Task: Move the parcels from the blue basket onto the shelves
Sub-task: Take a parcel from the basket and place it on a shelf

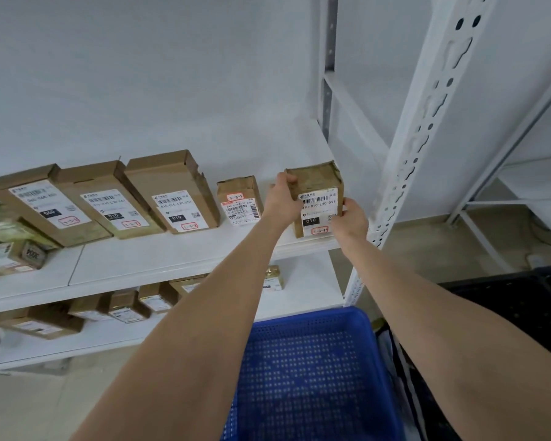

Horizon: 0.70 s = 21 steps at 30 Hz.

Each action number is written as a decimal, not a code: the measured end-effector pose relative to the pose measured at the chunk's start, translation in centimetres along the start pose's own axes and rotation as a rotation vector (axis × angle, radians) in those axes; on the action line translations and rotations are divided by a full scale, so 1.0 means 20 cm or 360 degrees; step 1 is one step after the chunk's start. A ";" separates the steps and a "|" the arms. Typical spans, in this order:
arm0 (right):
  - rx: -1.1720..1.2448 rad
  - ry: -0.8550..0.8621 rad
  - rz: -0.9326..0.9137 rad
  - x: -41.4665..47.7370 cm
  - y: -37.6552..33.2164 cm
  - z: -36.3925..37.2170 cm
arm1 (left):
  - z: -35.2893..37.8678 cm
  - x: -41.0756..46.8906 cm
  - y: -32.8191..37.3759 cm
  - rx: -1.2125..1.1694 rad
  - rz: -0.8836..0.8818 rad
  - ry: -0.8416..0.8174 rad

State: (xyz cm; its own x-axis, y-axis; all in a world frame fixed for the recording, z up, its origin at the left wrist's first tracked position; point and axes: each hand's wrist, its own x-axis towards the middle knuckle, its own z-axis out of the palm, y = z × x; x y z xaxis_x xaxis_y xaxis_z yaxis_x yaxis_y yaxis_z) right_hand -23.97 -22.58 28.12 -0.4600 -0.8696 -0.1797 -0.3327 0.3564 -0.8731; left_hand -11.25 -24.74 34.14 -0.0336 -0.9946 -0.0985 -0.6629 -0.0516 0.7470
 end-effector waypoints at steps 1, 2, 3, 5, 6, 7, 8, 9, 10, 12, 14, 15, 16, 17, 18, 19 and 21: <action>0.0011 0.0006 0.0007 0.00 0.00 0.00 | 0.00 0.00 0.00 0.0002 -0.0003 -0.0006; 0.0026 0.0010 0.0015 0.00 0.01 0.00 | 0.01 -0.01 0.00 -0.0001 -0.0007 -0.0008; 0.0032 0.0007 0.0026 0.00 0.01 -0.01 | 0.02 -0.01 0.00 -0.0001 -0.0006 -0.0007; 0.0024 -0.0015 0.0038 0.00 0.01 -0.01 | 0.03 -0.02 0.00 0.0015 0.0006 0.0000; 0.0014 -0.0029 0.0044 -0.01 0.01 -0.01 | 0.03 -0.02 0.00 0.0022 0.0012 0.0004; 0.0003 -0.0046 0.0059 -0.02 0.00 -0.02 | 0.03 -0.03 0.00 0.0025 0.0012 0.0005; 0.0000 -0.0065 0.0070 -0.02 0.00 -0.02 | 0.03 -0.03 0.00 0.0025 0.0010 0.0003; -0.0009 -0.0090 0.0078 -0.02 -0.01 -0.03 | 0.03 -0.03 0.00 0.0033 0.0007 -0.0002; -0.0027 -0.0121 0.0087 -0.02 -0.01 -0.04 | 0.03 -0.03 0.01 0.0052 0.0009 -0.0010; -0.0091 -0.0199 0.0110 -0.02 -0.02 -0.06 | 0.02 -0.04 0.03 0.0129 0.0022 -0.0033; -0.0178 -0.0239 0.0126 -0.03 -0.04 -0.08 | 0.01 -0.06 0.05 0.0251 0.0052 -0.0046; -0.0241 -0.0219 0.0105 -0.04 -0.06 -0.09 | 0.01 -0.06 0.06 0.0337 0.0070 -0.0044; -0.0318 -0.0158 0.0045 -0.05 -0.07 -0.11 | 0.00 -0.07 0.07 0.0444 0.0093 -0.0029; -0.0427 -0.0060 -0.0072 -0.06 -0.09 -0.13 | 0.00 -0.08 0.07 0.0565 0.0134 -0.0002; -0.0575 0.0048 -0.0236 -0.08 -0.10 -0.14 | 0.00 -0.09 0.08 0.0680 0.0196 0.0030; -0.0744 0.0140 -0.0423 -0.09 -0.12 -0.16 | -0.01 -0.09 0.08 0.0765 0.0275 0.0057; -0.1017 0.0207 -0.0792 -0.09 -0.15 -0.17 | -0.02 -0.09 0.08 0.0857 0.0426 0.0093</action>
State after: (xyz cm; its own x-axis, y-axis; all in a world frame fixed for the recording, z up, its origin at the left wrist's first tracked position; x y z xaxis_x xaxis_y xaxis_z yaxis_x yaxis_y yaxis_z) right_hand -25.02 -20.96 32.62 -0.2135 -0.9446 0.2491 -0.9098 0.0994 -0.4030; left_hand -12.02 -22.99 35.75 -0.2202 -0.9708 0.0948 -0.9230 0.2388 0.3016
